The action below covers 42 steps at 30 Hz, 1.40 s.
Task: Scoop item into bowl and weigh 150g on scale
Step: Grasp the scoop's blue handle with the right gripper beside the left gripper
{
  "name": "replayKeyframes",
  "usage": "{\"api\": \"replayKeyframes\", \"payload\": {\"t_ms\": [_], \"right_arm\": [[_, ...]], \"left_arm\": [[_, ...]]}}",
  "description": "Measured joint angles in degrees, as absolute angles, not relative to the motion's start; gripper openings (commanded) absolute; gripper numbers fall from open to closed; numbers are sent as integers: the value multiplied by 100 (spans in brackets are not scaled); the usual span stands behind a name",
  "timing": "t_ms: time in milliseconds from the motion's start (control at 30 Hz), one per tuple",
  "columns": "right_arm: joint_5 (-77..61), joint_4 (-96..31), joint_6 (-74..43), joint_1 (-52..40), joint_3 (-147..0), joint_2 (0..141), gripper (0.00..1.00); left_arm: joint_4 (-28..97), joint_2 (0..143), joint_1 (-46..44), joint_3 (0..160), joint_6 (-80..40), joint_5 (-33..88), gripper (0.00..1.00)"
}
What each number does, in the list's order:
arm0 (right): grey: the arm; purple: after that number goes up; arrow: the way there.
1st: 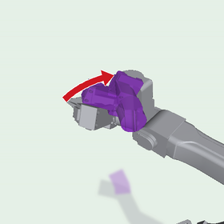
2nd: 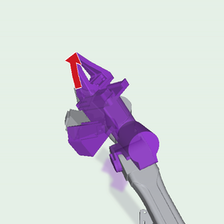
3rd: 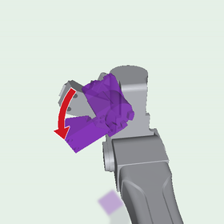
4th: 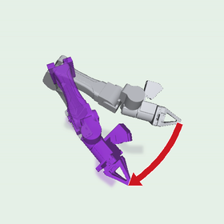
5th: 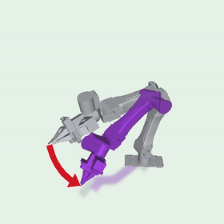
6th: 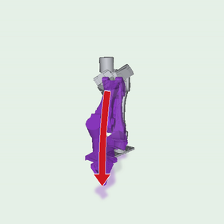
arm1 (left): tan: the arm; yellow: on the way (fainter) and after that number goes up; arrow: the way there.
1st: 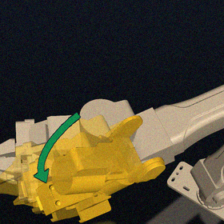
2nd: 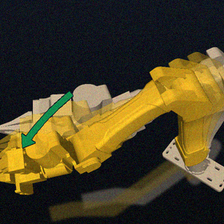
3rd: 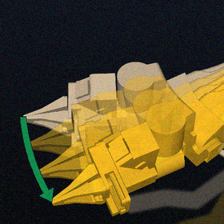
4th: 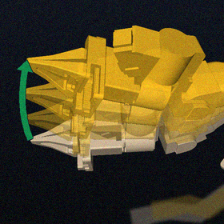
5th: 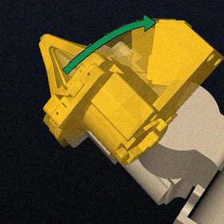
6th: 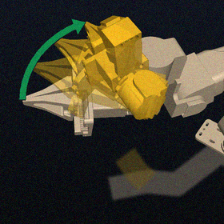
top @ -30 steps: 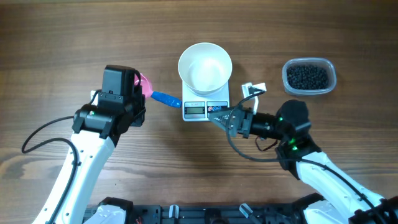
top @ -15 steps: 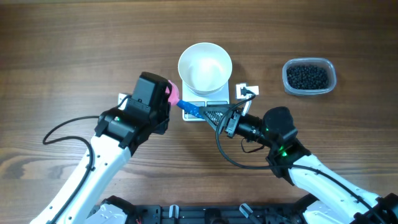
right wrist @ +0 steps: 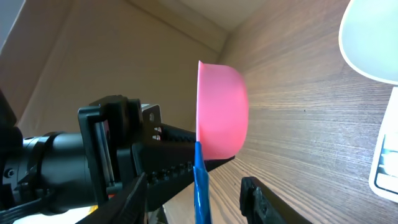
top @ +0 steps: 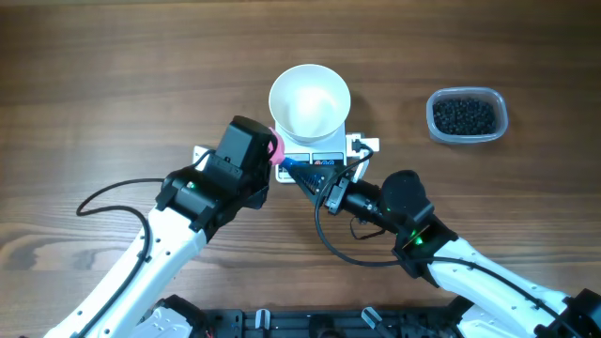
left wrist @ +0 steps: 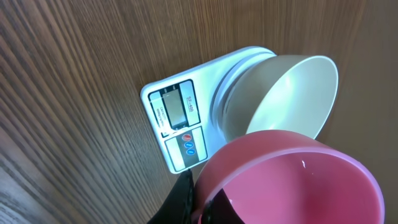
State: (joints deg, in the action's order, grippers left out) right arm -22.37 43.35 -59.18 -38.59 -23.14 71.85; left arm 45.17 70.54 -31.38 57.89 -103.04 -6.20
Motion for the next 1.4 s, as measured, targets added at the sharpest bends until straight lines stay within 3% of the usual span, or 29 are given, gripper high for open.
{"api": "replayKeyframes", "payload": {"t_ms": [767, 1400], "right_arm": [[-2091, 4289, -6020, -3859, -2314, 7185, 21], [-2309, 4272, -6055, -3859, -2314, 7196, 10]], "left_arm": [[4545, 7061, -3343, 5789, -10320, -615, 4], [4545, 7061, -3343, 5789, -10320, -613, 4]]}}
